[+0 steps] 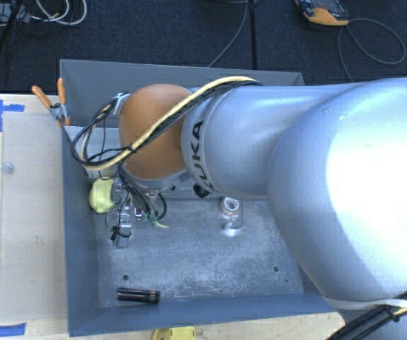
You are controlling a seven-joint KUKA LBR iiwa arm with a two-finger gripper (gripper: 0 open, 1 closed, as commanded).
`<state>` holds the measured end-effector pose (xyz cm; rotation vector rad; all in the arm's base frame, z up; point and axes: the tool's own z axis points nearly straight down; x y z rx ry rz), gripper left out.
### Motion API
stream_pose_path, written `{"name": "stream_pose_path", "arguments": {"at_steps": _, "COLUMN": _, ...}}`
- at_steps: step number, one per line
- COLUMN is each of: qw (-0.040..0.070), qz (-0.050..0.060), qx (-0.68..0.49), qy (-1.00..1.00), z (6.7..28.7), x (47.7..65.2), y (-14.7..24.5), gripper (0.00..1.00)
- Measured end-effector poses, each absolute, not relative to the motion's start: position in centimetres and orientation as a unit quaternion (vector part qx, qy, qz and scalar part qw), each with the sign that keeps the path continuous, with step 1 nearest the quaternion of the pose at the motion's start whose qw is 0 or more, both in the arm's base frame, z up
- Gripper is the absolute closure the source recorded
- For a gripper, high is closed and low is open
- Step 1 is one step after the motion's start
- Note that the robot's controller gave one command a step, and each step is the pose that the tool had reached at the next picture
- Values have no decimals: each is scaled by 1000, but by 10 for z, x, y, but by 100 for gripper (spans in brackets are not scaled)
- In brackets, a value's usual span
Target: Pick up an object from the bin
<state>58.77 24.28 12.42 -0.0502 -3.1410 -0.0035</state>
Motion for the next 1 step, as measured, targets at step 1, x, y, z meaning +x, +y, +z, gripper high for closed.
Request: {"name": "stream_pose_path", "arguments": {"at_steps": 1, "qw": 5, "qz": 1, "qx": -63, "qy": -998, "z": 84, "x": 588, "y": 232, "gripper": 0}}
